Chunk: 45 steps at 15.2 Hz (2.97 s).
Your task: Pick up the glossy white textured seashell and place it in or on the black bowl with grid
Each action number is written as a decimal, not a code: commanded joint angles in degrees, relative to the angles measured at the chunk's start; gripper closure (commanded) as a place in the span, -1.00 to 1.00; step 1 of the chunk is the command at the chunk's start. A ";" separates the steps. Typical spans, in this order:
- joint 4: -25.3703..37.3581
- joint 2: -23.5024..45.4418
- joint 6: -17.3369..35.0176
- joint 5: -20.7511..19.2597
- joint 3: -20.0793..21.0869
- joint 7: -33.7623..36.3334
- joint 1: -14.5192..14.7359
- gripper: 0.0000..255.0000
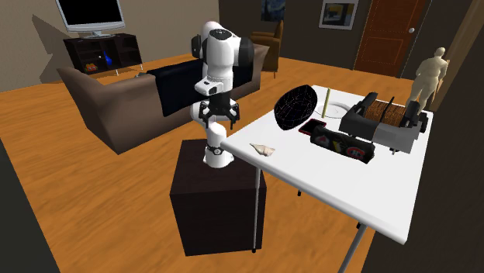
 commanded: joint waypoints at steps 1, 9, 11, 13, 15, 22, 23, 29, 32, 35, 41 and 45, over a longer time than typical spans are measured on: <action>0.00 0.00 0.00 0.00 0.00 0.00 0.00 -1.00; 2.55 3.01 5.18 8.42 17.86 37.32 -5.99 -1.00; 4.92 5.62 6.55 9.29 22.49 46.69 -8.40 -1.00; 7.92 8.80 7.77 9.45 27.22 56.10 -11.34 -1.00; 11.50 12.55 8.73 8.78 32.07 65.66 -14.75 -1.00; 9.94 14.93 12.96 8.23 35.29 71.08 -16.80 -1.00; 9.21 14.98 13.73 8.26 35.39 71.08 -16.80 -1.00; 8.07 15.08 14.96 8.31 35.55 71.08 -16.80 -1.00; 8.08 15.08 14.95 8.31 35.55 71.08 -16.80 -1.00; 8.08 15.08 14.95 8.31 35.55 71.08 -16.80 1.00; 8.08 15.08 14.95 8.31 35.55 71.08 -16.80 1.00; 10.16 14.87 12.67 8.13 34.99 70.77 -16.89 1.00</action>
